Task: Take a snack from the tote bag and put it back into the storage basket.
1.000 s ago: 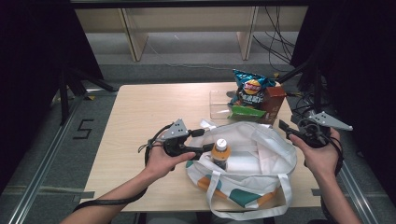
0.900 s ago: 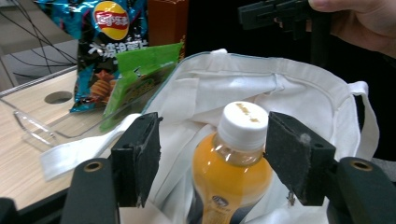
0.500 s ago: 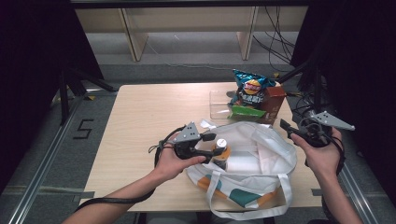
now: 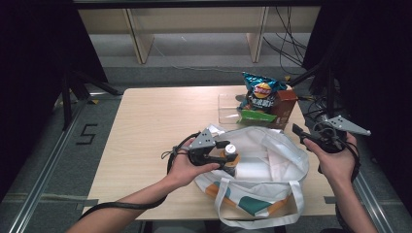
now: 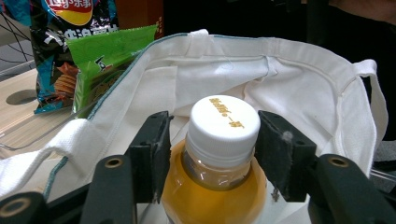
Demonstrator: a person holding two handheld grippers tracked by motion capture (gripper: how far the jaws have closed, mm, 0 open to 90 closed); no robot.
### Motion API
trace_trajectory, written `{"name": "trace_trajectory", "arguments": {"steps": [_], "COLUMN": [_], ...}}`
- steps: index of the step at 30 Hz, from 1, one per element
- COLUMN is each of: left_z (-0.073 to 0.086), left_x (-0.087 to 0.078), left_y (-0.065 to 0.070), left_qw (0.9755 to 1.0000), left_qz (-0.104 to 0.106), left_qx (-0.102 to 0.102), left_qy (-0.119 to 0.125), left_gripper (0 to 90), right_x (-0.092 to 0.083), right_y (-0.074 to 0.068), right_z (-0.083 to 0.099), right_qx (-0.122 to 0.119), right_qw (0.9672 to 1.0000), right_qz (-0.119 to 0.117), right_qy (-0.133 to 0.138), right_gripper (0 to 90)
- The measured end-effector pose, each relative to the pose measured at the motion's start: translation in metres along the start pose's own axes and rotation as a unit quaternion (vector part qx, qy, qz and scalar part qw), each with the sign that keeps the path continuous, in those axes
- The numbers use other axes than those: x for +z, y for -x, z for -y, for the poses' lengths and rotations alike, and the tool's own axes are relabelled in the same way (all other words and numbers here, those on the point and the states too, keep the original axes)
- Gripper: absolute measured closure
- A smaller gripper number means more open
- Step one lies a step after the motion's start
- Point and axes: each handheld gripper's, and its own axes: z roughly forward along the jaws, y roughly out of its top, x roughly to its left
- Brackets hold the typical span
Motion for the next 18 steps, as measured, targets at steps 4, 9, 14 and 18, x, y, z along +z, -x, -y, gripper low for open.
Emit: {"name": "trace_trajectory", "arguments": {"steps": [4,9,14,18], "left_z": [0.0008,0.0001,0.0002,-0.0003], "left_x": [0.0006,0.0,-0.0005,-0.0015], "left_y": [-0.0006,0.001,0.001,-0.0001], "left_qw": [1.0,0.9998,0.9997,0.9998], "left_qz": [0.002,-0.001,-0.002,-0.002], "left_qx": [0.0,0.014,0.016,0.013], "left_qy": [0.003,0.012,0.015,0.014], "left_gripper": [49.0,56.1,58.4,58.6], "right_x": [0.0,0.0009,0.0009,0.0018], "right_y": [-0.0025,-0.0019,-0.0017,-0.0017], "right_z": [0.0012,0.0022,0.0024,0.0029], "right_qx": [0.019,0.018,0.016,0.016], "right_qw": [0.9998,0.9998,0.9998,0.9998], "right_qz": [-0.002,0.001,0.002,-0.001], "right_qy": [-0.006,-0.006,-0.01,-0.01], "right_gripper": [45.4,45.3,45.3,45.4]}}
